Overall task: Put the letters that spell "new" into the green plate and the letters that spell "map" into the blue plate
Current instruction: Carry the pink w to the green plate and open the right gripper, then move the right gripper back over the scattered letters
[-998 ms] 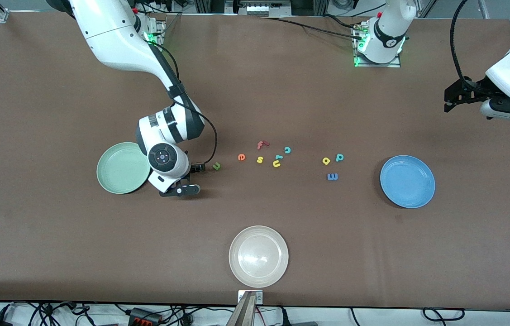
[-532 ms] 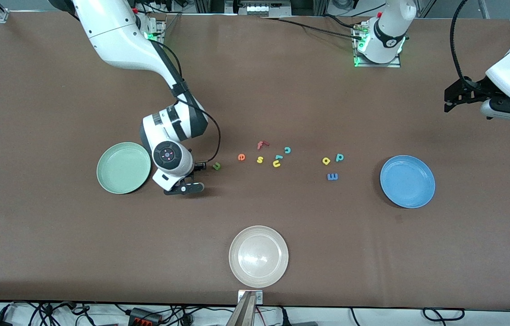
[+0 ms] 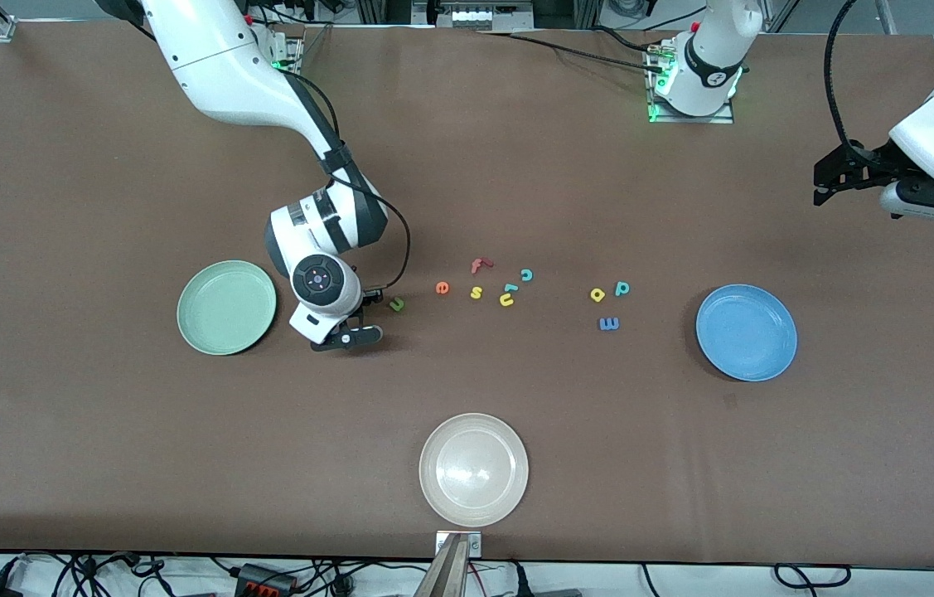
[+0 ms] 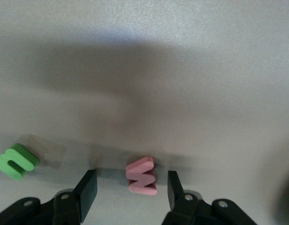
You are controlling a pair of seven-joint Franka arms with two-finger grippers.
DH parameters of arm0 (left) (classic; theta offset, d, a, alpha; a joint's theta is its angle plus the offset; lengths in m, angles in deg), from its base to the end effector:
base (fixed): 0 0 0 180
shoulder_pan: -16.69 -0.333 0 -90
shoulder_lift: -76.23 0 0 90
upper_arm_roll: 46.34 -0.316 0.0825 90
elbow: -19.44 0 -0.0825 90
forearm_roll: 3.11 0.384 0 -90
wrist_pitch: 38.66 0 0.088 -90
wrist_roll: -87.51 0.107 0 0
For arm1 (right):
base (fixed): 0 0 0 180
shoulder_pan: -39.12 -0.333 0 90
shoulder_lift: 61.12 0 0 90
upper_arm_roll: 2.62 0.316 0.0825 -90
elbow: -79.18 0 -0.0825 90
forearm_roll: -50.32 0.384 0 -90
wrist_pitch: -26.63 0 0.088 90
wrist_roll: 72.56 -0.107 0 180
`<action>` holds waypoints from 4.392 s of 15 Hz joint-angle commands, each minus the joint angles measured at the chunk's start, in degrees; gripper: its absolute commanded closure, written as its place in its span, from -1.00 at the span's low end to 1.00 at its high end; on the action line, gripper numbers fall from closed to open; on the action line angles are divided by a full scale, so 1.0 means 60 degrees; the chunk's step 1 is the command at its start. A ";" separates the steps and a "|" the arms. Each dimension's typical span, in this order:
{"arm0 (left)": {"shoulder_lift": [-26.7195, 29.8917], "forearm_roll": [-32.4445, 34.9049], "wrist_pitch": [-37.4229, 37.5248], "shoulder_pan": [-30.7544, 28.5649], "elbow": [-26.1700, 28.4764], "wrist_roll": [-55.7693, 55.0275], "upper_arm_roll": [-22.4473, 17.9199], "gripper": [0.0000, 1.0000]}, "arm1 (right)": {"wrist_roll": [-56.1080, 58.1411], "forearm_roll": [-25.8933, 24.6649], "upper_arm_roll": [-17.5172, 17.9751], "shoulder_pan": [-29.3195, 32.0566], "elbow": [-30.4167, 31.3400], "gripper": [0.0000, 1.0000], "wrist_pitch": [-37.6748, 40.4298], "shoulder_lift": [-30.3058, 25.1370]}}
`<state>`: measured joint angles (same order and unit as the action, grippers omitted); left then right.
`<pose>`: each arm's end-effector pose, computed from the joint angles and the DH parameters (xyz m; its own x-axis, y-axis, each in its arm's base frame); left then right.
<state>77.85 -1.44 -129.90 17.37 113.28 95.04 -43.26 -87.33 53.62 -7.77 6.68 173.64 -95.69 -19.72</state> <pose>0.5456 -0.0332 0.6103 0.9803 -0.1963 -0.0210 -0.1968 -0.9800 -0.0281 0.5815 0.3088 0.1742 0.9586 0.1830 -0.2181 0.2039 -0.9759 0.0773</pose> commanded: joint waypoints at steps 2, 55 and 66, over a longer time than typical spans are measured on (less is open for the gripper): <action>-0.0138 -0.0132 0.0206 -0.0011 -0.0304 0.0108 0.0015 -1.00 | 0.0263 0.0154 -0.0005 0.0016 0.0209 -0.23 0.0055 -0.0190; -0.0124 -0.0469 0.0499 0.0018 -0.0318 -0.0479 0.0146 -1.00 | 0.2490 0.0007 -0.0196 0.3357 -0.0110 -1.00 0.1560 -0.2095; -0.0109 -0.0469 0.0601 -0.0069 -0.0333 -0.0479 0.0322 -1.00 | 0.1113 0.0007 -0.0167 0.0912 -0.0274 -1.00 0.0658 -0.1304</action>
<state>77.85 -4.23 -127.66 17.48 113.04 91.08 -41.43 -79.58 53.49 -8.54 14.82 172.92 -89.90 -28.41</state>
